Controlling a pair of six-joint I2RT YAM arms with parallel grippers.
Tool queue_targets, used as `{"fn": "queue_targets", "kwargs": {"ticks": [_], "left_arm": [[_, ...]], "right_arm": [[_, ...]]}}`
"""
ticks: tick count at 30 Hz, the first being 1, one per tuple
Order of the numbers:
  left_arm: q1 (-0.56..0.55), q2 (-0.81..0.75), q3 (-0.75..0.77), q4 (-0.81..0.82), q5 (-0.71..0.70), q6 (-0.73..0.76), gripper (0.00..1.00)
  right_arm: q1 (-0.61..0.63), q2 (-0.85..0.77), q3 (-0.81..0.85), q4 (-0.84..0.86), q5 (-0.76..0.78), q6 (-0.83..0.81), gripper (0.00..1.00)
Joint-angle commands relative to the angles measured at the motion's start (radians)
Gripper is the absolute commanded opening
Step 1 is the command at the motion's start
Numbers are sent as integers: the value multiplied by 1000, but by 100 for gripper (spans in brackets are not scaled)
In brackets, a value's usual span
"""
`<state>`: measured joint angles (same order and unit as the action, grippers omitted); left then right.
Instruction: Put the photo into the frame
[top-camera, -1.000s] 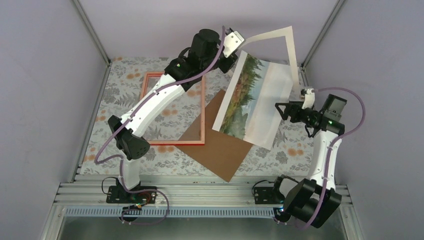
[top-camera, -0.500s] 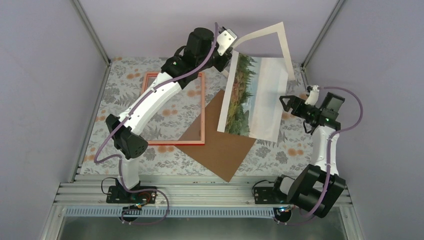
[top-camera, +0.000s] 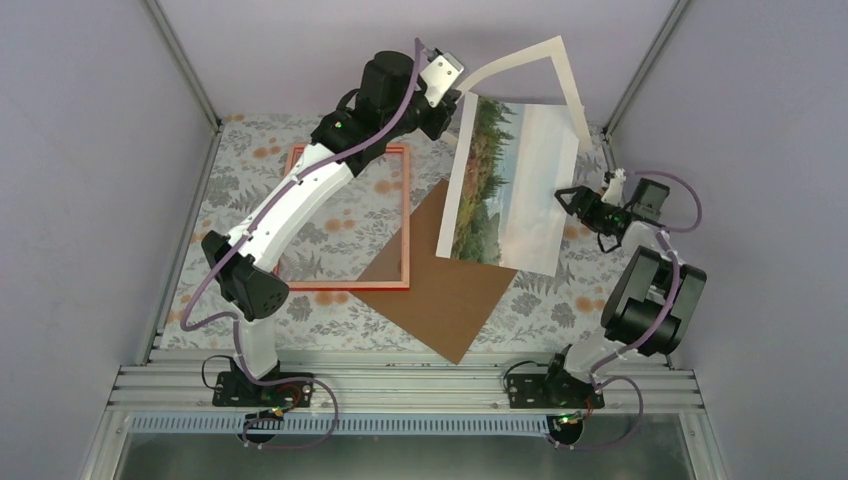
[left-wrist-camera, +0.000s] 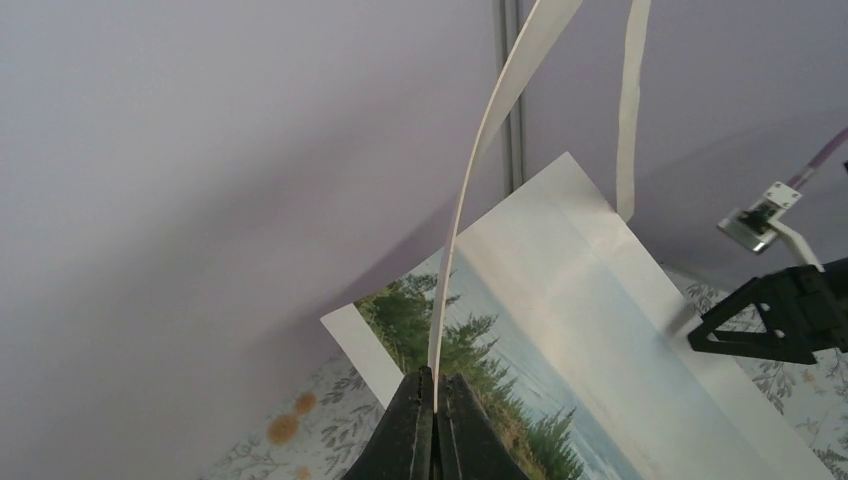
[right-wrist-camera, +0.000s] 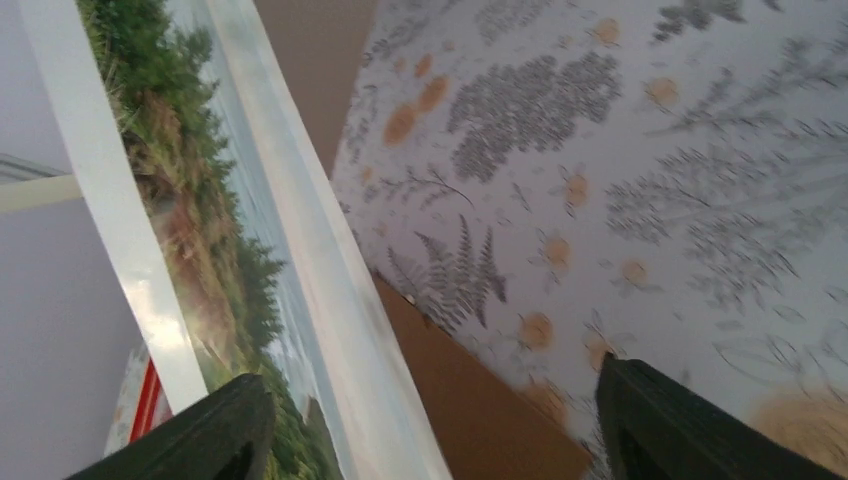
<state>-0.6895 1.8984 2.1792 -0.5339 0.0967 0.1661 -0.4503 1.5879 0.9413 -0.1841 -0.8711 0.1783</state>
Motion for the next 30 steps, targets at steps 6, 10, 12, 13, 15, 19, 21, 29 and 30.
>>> {"fn": "queue_targets", "kwargs": {"ticks": [6,10,12,13,15,19,21,29,30], "left_arm": [[14,-11,-22,47,-31,-15,3],[42,15,-40,81,-66,-7,2],[60,39,-35,98,-77,-8,2],[69,50,-28,106,-82,-8,2],[85,79,-17,131,-92,-5,2],[116,129,8,195,-126,13,2],[136,156,39,220,-154,41,2],[262,172,113,290,-85,245,2],[273,161,111,285,-56,290,3]], "right_arm": [[98,-3,84,93,-152,2,16],[171,-97,77,-44,-188,-121,4],[207,-144,72,-123,-191,-216,4],[224,-167,68,-160,-185,-257,4],[261,-206,63,-235,-167,-345,4],[301,-282,58,-333,-103,-455,4],[296,-309,63,-362,-83,-467,4],[242,-356,23,-377,15,-447,4],[232,-349,23,-378,19,-445,4]]}}
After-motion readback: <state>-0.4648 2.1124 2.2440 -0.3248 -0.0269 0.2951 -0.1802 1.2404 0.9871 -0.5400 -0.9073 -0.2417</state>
